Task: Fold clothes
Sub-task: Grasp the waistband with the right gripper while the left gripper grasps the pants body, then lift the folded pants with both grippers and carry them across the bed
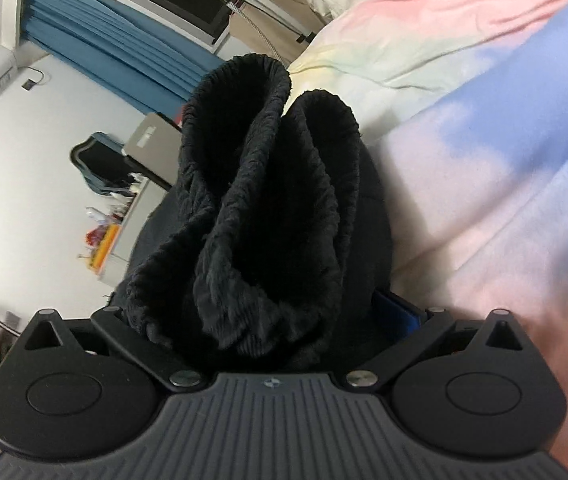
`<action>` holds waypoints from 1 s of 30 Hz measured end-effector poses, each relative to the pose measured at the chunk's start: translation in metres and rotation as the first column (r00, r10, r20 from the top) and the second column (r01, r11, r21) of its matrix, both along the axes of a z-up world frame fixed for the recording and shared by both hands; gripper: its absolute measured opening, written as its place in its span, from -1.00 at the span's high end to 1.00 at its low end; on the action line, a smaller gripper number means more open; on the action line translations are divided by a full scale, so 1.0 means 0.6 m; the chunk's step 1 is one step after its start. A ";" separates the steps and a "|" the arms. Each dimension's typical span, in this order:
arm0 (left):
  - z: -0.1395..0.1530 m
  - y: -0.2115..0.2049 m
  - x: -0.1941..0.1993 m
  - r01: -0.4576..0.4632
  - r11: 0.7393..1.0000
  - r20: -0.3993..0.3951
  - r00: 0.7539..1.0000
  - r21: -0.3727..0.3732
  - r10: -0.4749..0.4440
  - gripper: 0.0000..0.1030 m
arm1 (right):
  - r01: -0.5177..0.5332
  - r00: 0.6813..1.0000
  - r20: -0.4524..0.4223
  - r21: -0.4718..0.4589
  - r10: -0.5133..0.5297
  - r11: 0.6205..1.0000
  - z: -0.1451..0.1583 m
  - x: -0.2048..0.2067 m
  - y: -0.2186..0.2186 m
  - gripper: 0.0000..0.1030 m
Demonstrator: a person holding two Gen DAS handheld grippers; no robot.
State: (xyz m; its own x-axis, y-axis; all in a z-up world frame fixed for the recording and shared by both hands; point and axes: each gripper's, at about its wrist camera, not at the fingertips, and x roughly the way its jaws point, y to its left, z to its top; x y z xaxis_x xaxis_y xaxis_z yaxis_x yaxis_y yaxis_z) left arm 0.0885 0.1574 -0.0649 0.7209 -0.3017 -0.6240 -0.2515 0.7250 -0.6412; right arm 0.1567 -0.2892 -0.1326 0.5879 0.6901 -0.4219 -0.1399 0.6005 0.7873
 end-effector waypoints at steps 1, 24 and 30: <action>0.002 -0.002 -0.001 -0.005 1.000 0.002 1.000 0.004 0.005 -0.93 | 0.010 1.000 0.001 -0.001 -0.010 1.000 0.000 -0.002 0.001 -0.96; 0.168 -0.089 -0.108 0.061 0.971 0.100 0.991 0.231 -0.086 0.09 | 0.113 0.981 0.163 -0.025 -0.107 0.993 0.173 -0.132 0.003 0.07; 0.231 -0.139 -0.139 0.101 0.964 0.131 0.982 0.246 -0.137 0.09 | 0.160 0.970 0.187 0.003 -0.158 0.987 0.211 -0.190 -0.046 0.07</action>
